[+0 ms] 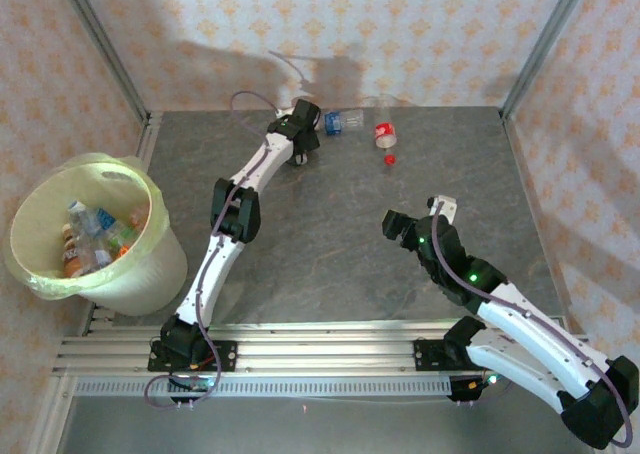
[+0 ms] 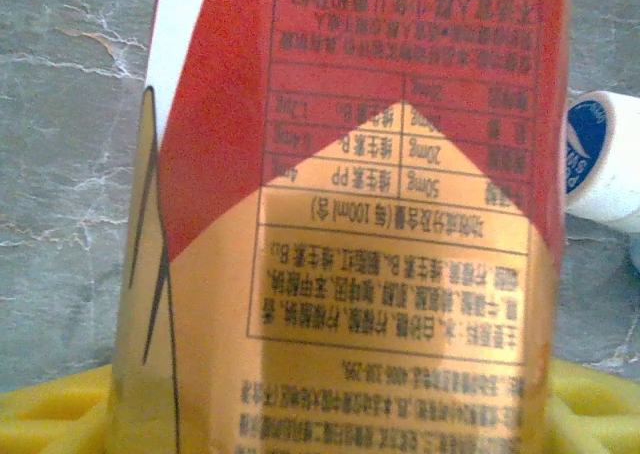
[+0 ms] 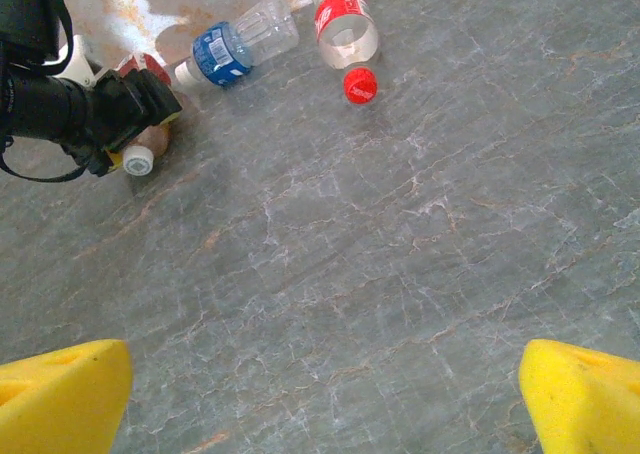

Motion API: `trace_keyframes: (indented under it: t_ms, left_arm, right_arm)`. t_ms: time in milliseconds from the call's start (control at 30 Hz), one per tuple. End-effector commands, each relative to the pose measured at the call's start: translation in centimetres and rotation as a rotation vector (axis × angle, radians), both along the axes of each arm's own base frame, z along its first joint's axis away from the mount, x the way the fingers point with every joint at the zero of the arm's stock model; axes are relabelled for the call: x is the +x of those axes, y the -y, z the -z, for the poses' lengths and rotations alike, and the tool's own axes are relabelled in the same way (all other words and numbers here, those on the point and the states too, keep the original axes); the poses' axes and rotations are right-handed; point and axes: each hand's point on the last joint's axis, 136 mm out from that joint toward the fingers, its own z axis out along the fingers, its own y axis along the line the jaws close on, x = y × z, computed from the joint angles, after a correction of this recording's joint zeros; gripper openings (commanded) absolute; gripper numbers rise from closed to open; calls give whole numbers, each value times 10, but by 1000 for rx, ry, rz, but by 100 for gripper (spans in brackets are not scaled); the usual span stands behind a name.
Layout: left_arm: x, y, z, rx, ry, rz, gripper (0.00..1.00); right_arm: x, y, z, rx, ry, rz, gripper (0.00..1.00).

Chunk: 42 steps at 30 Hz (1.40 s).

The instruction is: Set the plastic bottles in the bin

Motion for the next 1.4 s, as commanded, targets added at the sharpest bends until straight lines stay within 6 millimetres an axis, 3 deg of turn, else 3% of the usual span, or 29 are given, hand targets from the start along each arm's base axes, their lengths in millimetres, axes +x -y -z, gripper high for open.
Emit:
trace_keyframes:
  t_ms: [0,167,333,533,800,1033,1367]
  left_arm:
    - [-6,0,-26,-25,5,21,69]
    - [-16,5,-52,-22,28,70,66]
    - [-41,14,-63,0,25,132,64]
    - [-87,14,-57,-3,14,151,63]
    - [-162,11,-70,-27,44,175,60]
    - [-208,5,-106,-50,120,206,59]
    - [-242,-12,-205,-63,284,252,58]
  right_arm:
    - [0,8,-2,-7,7,34,99]
    - [0,7,3,10,3,37,99]
    - [1,0,5,29,12,9,99]
    - [1,-23,0,28,44,-139,99]
    - [1,-48,-5,17,79,-284,99]
    - [10,-62,-3,42,76,-309,99]
    - [15,-86,-19,86,136,-403,99]
